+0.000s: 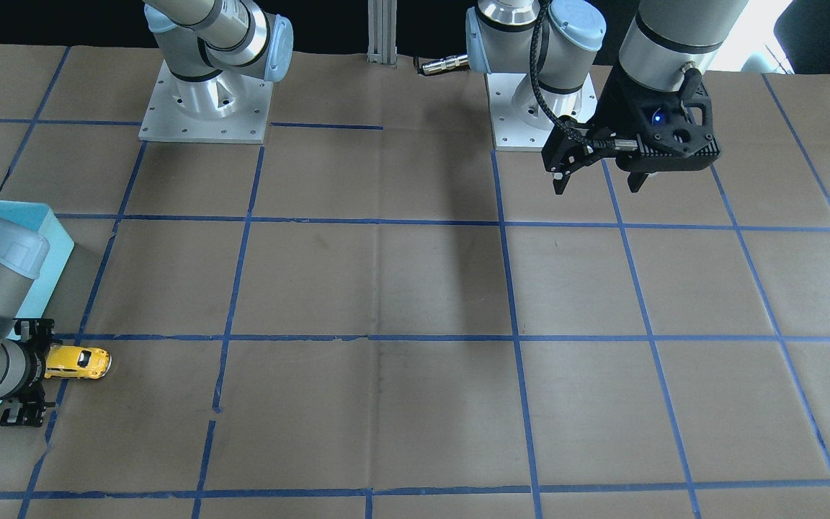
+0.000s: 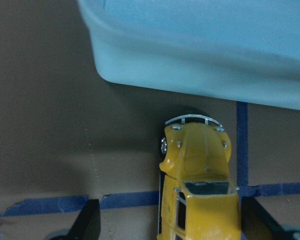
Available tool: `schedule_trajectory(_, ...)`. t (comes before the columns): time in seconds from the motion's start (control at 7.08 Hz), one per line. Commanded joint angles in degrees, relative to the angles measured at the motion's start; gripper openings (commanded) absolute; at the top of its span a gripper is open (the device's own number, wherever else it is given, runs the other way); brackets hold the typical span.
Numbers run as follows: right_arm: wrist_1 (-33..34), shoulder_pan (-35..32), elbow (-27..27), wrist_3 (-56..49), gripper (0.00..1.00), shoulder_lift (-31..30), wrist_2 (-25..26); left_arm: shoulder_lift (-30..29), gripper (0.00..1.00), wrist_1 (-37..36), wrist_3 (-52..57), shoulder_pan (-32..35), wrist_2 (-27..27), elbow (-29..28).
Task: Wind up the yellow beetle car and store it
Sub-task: 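Lower the right gripper and close it on the yellow car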
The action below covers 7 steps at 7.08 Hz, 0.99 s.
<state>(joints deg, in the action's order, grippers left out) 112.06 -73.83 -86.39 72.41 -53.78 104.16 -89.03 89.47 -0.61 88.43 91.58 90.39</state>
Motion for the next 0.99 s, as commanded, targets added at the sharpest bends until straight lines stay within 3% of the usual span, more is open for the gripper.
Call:
schedule_trajectory(0.0,1.5,0.0,-2.02,0.01,0.98,-0.36,-1.24,0.08,1.0,0.0,-0.01,-0.02,0.08,-0.04)
schedule_trajectory(0.14,1.41,0.0,-2.03,0.01,0.96,-0.36,-1.16,0.08,1.0,0.0,-0.01,-0.02,0.09,-0.04)
schedule_trajectory(0.28,1.76,0.0,-2.03,0.01,0.86,-0.36,-1.33,0.08,1.0,0.0,-0.01,-0.02,0.09,-0.04)
schedule_trajectory(0.57,4.92,0.0,-2.03,-0.17,0.51,-0.45,-5.97,0.08,1.0,0.0,-0.01,-0.02,0.09,-0.04)
schedule_trajectory(0.85,4.93,0.0,-2.03,-0.26,0.31,-1.23,-7.91,0.17,1.0,0.0,-0.01,-0.28,0.09,-0.04)
